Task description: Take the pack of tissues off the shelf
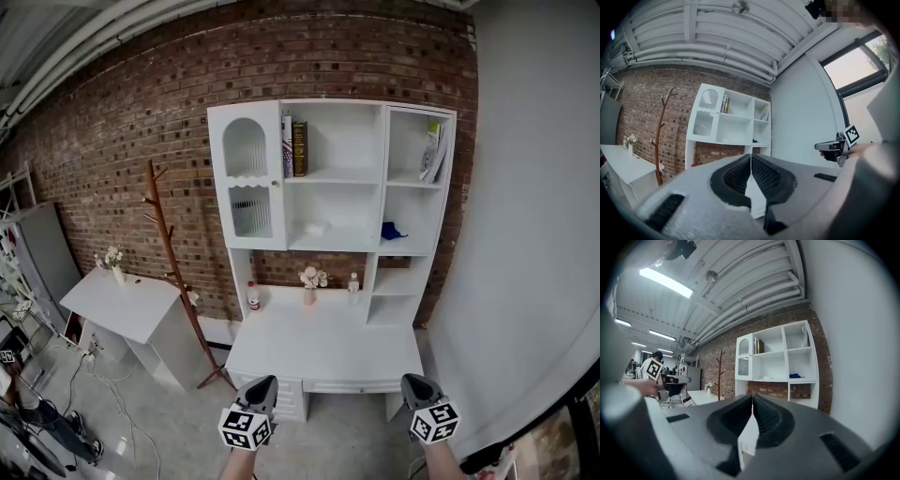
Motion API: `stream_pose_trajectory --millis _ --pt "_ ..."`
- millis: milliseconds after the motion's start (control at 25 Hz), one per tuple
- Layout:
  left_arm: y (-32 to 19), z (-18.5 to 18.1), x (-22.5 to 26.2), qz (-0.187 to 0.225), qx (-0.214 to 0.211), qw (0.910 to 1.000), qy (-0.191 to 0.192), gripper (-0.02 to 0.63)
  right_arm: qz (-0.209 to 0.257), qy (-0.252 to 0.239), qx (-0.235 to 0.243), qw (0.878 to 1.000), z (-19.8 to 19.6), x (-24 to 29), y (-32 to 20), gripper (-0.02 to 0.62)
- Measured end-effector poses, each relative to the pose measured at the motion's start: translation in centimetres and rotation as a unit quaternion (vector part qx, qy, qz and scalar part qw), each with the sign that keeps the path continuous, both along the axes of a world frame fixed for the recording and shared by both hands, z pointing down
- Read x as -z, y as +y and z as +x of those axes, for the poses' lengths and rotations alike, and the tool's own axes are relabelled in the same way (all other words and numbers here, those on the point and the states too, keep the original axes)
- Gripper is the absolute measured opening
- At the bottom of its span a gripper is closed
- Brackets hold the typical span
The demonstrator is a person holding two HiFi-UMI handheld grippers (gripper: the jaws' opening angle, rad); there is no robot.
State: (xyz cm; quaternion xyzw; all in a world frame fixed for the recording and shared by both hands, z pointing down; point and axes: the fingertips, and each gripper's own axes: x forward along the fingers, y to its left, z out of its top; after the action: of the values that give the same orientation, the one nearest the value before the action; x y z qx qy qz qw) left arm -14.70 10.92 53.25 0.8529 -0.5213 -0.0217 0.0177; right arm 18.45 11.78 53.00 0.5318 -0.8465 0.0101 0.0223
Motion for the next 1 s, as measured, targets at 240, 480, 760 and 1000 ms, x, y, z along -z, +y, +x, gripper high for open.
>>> stream_pose_trajectory --millis 240,480,760,1000 --pt "0.3 -0.4 -0.5 -0.005 -0.007 1.0000 0.003 0.026 -0.007 -0.003 -0.012 1.000 -0.2 -0.4 0.5 0.032" --pt "0.6 -1.3 -1.3 -0.013 -0.013 0.9998 0.005 0.026 -0.012 -0.003 -0.017 1.000 -1.3 -0.8 1.2 0.032" --pt "0.8 -2.5 -1.9 -0.021 -0.029 0.9994 0.007 0.026 -0.020 0.000 -0.027 0.999 -3.0 -1.4 2.3 0.032" --pt "1.2 -4.2 -2.2 -0.022 -0.035 0.9992 0.004 0.026 -0.020 -0.004 -0.034 0.999 -4.8 -1.7 2.8 0.034"
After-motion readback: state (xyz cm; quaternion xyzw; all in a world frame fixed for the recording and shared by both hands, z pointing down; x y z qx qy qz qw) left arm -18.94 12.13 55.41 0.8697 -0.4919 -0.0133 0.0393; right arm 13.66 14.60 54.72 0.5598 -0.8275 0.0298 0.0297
